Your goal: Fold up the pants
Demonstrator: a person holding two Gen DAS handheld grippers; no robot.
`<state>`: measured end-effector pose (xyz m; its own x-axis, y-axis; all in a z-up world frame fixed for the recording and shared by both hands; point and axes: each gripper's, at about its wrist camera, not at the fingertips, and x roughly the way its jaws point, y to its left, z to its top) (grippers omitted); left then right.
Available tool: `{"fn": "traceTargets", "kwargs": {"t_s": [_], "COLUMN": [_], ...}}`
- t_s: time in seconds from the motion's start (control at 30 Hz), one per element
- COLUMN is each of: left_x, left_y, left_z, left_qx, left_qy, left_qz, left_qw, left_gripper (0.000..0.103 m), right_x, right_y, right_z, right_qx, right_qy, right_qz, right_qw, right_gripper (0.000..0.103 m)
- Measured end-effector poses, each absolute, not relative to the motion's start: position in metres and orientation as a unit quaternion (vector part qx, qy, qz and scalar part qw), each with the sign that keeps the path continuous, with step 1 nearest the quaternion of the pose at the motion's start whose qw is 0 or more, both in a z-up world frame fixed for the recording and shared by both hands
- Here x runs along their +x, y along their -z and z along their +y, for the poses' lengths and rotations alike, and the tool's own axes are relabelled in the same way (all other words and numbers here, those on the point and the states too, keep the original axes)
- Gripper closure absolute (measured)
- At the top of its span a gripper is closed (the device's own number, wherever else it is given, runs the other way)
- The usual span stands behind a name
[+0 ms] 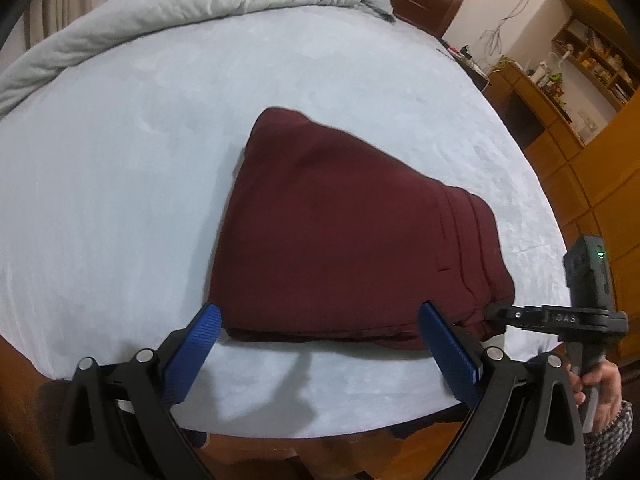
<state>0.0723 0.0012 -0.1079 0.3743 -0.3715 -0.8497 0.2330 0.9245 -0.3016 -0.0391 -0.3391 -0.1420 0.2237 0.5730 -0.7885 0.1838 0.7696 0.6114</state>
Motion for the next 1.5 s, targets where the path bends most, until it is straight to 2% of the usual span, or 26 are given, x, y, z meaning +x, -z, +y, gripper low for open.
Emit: {"fn": "traceTargets", "kwargs": {"t_s": [0.13, 0.2, 0.27, 0.37, 0.57, 0.63, 0.67, 0.7, 0.73, 0.77, 0.83, 1.03, 1.13, 1.23, 1.37, 1.5], "left_x": [0.072, 0.072, 0.074, 0.073, 0.070, 0.068, 0.068, 0.067, 0.067, 0.067, 0.066, 0.074, 0.084, 0.100, 0.127, 0.155], "left_y": [0.100, 0.097, 0.095, 0.093, 0.087, 0.085, 0.085, 0.084, 0.084, 0.083, 0.081, 0.094, 0.112, 0.128, 0.142, 0.163], "left_z": [0.002, 0.001, 0.000, -0.002, -0.004, -0.006, -0.006, -0.007, -0.008, -0.008, -0.010, -0.007, 0.004, 0.028, 0.057, 0.068], "left_qx": [-0.060, -0.063, -0.067, -0.067, -0.067, -0.065, -0.065, -0.064, -0.064, -0.063, -0.061, -0.060, -0.066, -0.093, -0.137, -0.179], "left_qy": [0.187, 0.186, 0.187, 0.183, 0.175, 0.174, 0.174, 0.174, 0.174, 0.175, 0.175, 0.171, 0.163, 0.168, 0.184, 0.219], "left_qz": [0.518, 0.515, 0.513, 0.509, 0.502, 0.501, 0.500, 0.499, 0.498, 0.498, 0.496, 0.511, 0.539, 0.570, 0.596, 0.620], "left_qw": [0.833, 0.834, 0.835, 0.838, 0.844, 0.845, 0.846, 0.847, 0.847, 0.847, 0.848, 0.840, 0.824, 0.799, 0.769, 0.732], "left_gripper": [0.004, 0.004, 0.004, 0.004, 0.004, 0.004, 0.004, 0.004, 0.004, 0.004, 0.004, 0.004, 0.004, 0.004, 0.004, 0.004], "right_x": [-0.042, -0.044, -0.047, -0.049, -0.048, -0.045, -0.043, -0.042, -0.040, -0.039, -0.039, -0.043, -0.044, -0.047, -0.049, -0.043], "right_y": [0.133, 0.126, 0.118, 0.112, 0.112, 0.114, 0.116, 0.118, 0.119, 0.120, 0.120, 0.131, 0.137, 0.130, 0.111, 0.109], "right_z": [-0.340, -0.340, -0.340, -0.334, -0.325, -0.325, -0.323, -0.322, -0.321, -0.319, -0.321, -0.323, -0.325, -0.332, -0.344, -0.365], "right_qx": [0.318, 0.315, 0.314, 0.307, 0.306, 0.306, 0.304, 0.300, 0.295, 0.280, 0.262, 0.260, 0.268, 0.285, 0.283, 0.315], "right_qy": [-0.148, -0.150, -0.152, -0.150, -0.147, -0.147, -0.146, -0.144, -0.139, -0.131, -0.119, -0.118, -0.125, -0.144, -0.157, -0.167], "right_qz": [0.596, 0.594, 0.587, 0.588, 0.594, 0.596, 0.597, 0.599, 0.603, 0.608, 0.613, 0.624, 0.622, 0.608, 0.581, 0.558], "right_qw": [0.722, 0.725, 0.731, 0.733, 0.729, 0.728, 0.728, 0.728, 0.728, 0.731, 0.736, 0.727, 0.725, 0.727, 0.747, 0.749], "right_gripper": [0.075, 0.059, 0.054, 0.039, 0.028, 0.028, 0.034, 0.044, 0.050, 0.062, 0.081, 0.082, 0.079, 0.070, 0.031, 0.029]}}
